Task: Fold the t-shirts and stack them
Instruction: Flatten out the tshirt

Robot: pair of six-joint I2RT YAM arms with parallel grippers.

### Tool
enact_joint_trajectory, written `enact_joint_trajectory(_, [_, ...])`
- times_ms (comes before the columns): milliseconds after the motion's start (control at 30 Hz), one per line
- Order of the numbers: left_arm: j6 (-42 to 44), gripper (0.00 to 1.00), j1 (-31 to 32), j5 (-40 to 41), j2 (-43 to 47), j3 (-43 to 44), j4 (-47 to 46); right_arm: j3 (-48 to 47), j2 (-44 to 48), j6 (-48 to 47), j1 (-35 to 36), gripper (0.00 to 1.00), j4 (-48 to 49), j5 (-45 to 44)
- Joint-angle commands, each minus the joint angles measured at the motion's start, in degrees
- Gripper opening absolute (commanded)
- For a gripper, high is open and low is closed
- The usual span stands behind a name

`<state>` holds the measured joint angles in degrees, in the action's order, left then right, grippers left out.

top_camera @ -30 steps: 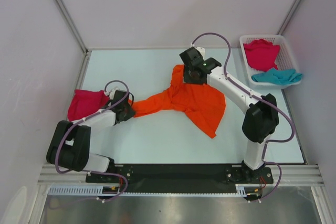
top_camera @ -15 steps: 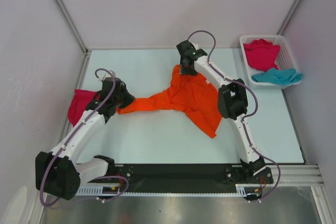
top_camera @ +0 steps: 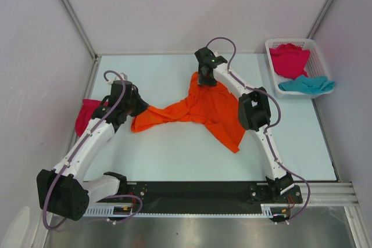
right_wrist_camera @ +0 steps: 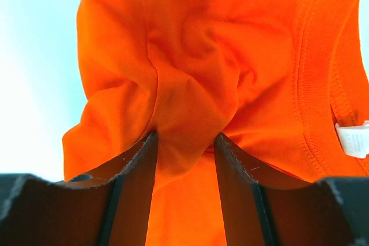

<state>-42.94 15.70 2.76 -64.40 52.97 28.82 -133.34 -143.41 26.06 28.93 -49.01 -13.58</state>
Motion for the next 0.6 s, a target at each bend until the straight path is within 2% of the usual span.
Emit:
enact_joint_trajectory(0, [1.37,0.0,0.29,0.4,-0.81,-0.23,-0.78,-0.1,3.57,-0.31,0.51,0.49,1.02,0.05])
enact_joint_trajectory(133, [1.63,0.0,0.2,0.75,-2.13,-0.85,-1.22,3.17,6.21,-0.49,1.39,0.49,3.48,-0.22])
enact_joint_trajectory(333, [2.07,0.0,0.29,1.1,-3.27,-0.85,-2.01,-4.64,2.97,0.39,2.36,0.49,-0.9,1.02])
enact_joint_trajectory(567, [2.16,0.0,-0.06,0.23,-5.03,-1.47,-3.5,-4.21,5.52,0.57,4.91,0.54,1.9,1.1])
